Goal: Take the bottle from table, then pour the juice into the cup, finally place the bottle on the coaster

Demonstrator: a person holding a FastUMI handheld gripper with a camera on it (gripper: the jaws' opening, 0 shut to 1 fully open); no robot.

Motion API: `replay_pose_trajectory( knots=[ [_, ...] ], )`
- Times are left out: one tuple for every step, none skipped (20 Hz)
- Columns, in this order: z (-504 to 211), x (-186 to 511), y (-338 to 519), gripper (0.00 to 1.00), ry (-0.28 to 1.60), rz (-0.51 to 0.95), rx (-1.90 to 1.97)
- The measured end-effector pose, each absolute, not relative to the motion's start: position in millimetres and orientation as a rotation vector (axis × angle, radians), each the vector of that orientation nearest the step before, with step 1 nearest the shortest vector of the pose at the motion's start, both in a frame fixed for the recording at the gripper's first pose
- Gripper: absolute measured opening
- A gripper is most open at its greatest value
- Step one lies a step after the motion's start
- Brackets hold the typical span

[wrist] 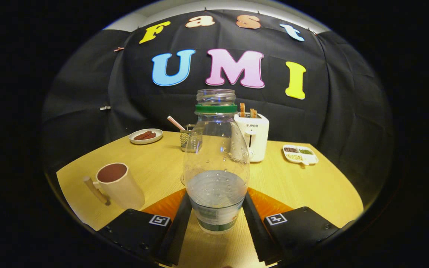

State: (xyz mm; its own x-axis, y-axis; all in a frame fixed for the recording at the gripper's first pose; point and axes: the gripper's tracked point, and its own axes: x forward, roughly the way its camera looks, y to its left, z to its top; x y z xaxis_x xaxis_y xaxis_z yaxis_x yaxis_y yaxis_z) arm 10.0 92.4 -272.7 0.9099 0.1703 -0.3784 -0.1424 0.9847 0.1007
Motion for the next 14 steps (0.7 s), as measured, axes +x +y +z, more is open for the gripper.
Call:
replay_pose_trajectory(
  knots=[
    [-264, 12, 92, 0.77, 0.386, 0.167, 0.027],
    [-255, 16, 92, 0.77, 0.377, 0.172, -0.020],
    [-247, 18, 93, 0.78, 0.370, 0.179, -0.065],
    [-240, 22, 93, 0.77, 0.367, 0.182, -0.111],
    [-234, 24, 96, 0.77, 0.363, 0.194, -0.158],
    [-228, 26, 99, 0.77, 0.358, 0.203, -0.209],
    [-224, 28, 104, 0.77, 0.355, 0.216, -0.263],
    [-220, 30, 106, 0.77, 0.350, 0.231, -0.317],
    [-217, 31, 111, 0.77, 0.344, 0.245, -0.368],
    [-215, 31, 115, 0.77, 0.342, 0.259, -0.417],
    [-213, 31, 119, 0.77, 0.339, 0.271, -0.464],
    [-213, 30, 122, 0.77, 0.337, 0.280, -0.511],
    [-214, 31, 126, 0.77, 0.336, 0.290, -0.558],
    [-216, 32, 129, 0.77, 0.338, 0.299, -0.606]
  ],
)
